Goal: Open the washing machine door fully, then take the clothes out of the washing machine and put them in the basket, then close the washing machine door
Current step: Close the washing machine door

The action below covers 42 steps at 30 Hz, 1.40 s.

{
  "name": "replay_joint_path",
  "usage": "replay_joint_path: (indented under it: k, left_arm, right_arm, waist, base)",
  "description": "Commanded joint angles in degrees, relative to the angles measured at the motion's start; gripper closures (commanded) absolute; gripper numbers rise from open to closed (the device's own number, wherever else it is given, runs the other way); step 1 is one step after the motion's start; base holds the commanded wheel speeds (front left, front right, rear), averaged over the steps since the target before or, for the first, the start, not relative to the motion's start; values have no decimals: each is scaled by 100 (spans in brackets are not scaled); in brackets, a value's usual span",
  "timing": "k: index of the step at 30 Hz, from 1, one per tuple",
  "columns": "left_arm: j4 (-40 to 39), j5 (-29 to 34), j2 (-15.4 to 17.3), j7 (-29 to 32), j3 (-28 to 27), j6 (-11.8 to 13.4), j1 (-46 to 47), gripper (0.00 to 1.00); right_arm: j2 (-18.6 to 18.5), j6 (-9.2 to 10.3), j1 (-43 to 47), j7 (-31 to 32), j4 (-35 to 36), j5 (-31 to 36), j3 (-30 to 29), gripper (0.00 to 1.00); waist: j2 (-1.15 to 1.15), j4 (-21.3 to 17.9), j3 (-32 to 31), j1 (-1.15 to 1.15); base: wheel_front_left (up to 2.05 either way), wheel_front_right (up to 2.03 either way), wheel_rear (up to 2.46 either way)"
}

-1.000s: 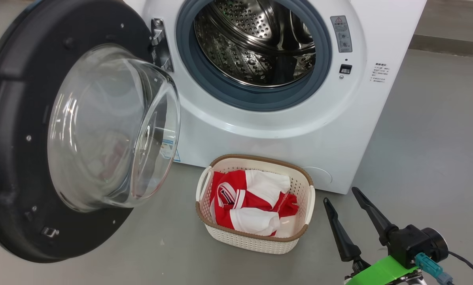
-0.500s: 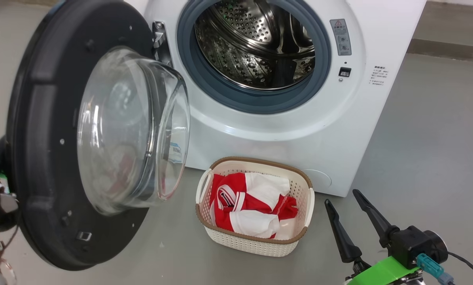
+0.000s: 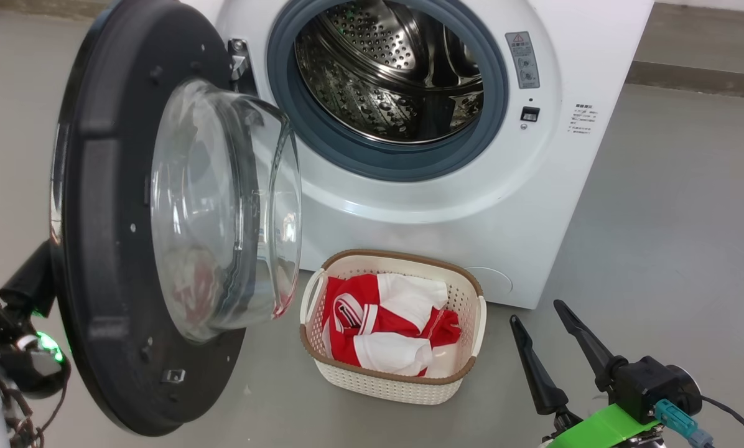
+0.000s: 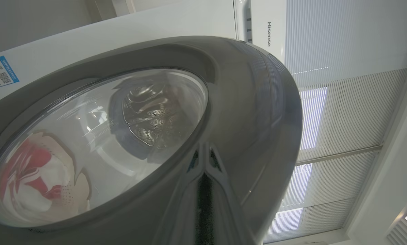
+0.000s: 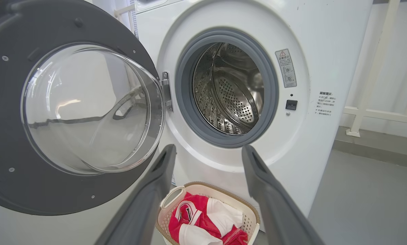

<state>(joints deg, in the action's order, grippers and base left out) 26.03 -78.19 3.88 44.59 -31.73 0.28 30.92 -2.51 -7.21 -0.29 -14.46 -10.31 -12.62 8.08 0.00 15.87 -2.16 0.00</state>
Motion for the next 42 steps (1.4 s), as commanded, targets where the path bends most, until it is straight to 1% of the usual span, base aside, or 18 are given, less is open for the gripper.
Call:
replay_joint_path:
  k: [1, 7, 10, 16, 20, 26, 34, 42]
  left_arm:
    - [-358, -89, 69, 118, -47, 70, -97, 100]
    - [-1041, -262, -69, 43, 110, 253, -487, 100]
    - [-1290, -397, -89, 1, 232, 299, -673, 100]
    - [-1642, -632, -98, -324, 589, 339, -992, 100]
    - [-1831, -771, -99, -592, 918, 303, -1196, 100]
    - [-2037, -1022, -100, -940, 1251, 271, -1390, 100]
    - [-2108, -1281, -100, -1375, 1559, 180, -1468, 100]
    - [-2045, -1408, -100, -1515, 1715, 120, -1401, 100]
  right_arm:
    - [-37, -28, -246, -50, 123, -39, 127, 0]
    - [-37, -28, -245, -52, 137, -42, 125, 0]
    - [-37, -28, -235, -52, 146, -56, 138, 0]
    - [-37, -28, -247, -53, 152, -72, 162, 0]
    - [-37, -28, -253, -53, 153, -85, 185, 0]
    - [-37, -28, -258, -53, 170, -71, 173, 0]
    - [-37, -28, -279, -53, 159, -58, 168, 0]
    - [-37, -28, -334, -53, 153, -57, 168, 0]
  waist:
    - [0, -24, -6, 0]
    - [0, -113, -28, 0]
    - [0, -168, -39, 0]
    - [0, -312, -35, 0]
    - [0, -439, -34, 0]
    - [0, -623, -34, 0]
    - [0, -829, 17, 0]
    - [0, -995, 57, 0]
  base:
    - [0, 0, 0]
    - [0, 0, 0]
    - [0, 0, 0]
    - [0, 0, 0]
    - [0, 0, 0]
    - [0, 0, 0]
    - [0, 0, 0]
    - [0, 0, 0]
